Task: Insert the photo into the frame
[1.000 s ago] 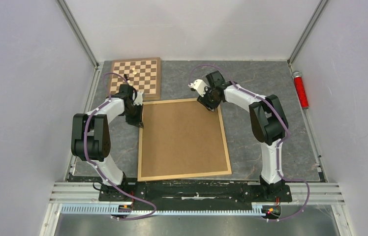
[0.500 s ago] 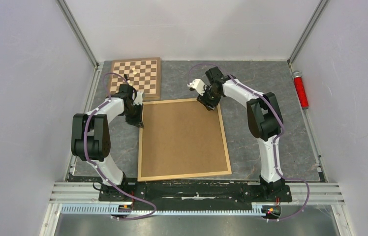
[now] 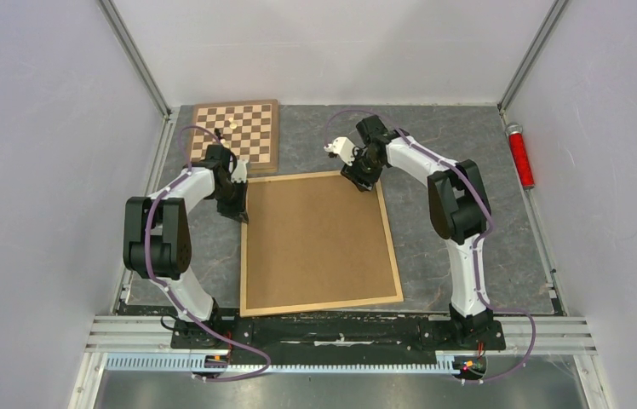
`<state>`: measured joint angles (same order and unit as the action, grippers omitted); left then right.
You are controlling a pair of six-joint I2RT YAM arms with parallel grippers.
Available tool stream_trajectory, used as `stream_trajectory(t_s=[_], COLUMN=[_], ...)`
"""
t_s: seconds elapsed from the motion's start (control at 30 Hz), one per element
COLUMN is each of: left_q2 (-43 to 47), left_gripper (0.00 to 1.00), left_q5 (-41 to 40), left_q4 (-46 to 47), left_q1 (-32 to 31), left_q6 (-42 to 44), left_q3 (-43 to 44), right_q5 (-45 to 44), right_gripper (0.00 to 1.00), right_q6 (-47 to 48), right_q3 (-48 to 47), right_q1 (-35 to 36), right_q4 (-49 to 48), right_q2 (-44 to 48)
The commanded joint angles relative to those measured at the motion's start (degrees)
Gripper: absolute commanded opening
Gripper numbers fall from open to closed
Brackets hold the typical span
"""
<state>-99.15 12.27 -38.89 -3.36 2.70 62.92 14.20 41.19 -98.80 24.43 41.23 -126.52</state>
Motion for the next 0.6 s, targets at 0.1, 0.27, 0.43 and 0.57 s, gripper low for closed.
stream_trajectory(t_s=[0.1,0.27,0.43,0.57], left_q2=[4.61,4.71,3.66,1.94], left_gripper=[0.05,0.21,0.23,0.19], left_q5=[9.93,9.82,9.38,8.98], left_q4=[-2.83,-3.19,-2.91,-1.61], left_q1=[-1.39,-1.40,-1.39,-1.39], left_q6=[3.90,3.87,4.32,4.24], left_q3=[5.77,7.02,6.80,6.18], right_q5=[-0.84,-1.47,-0.91,-0.02], right_gripper=[0.49,0.49,0.48,0.48], right_q6=[-2.34,-2.25,-2.35,-2.47], right_q3=[5.50,4.92,5.47,6.04], right_q1=[1.81,1.77,1.85,1.93], right_q4=[3.86,4.03,3.68,3.28], right_q2=[-2.19,-2.42,-2.59,-2.34])
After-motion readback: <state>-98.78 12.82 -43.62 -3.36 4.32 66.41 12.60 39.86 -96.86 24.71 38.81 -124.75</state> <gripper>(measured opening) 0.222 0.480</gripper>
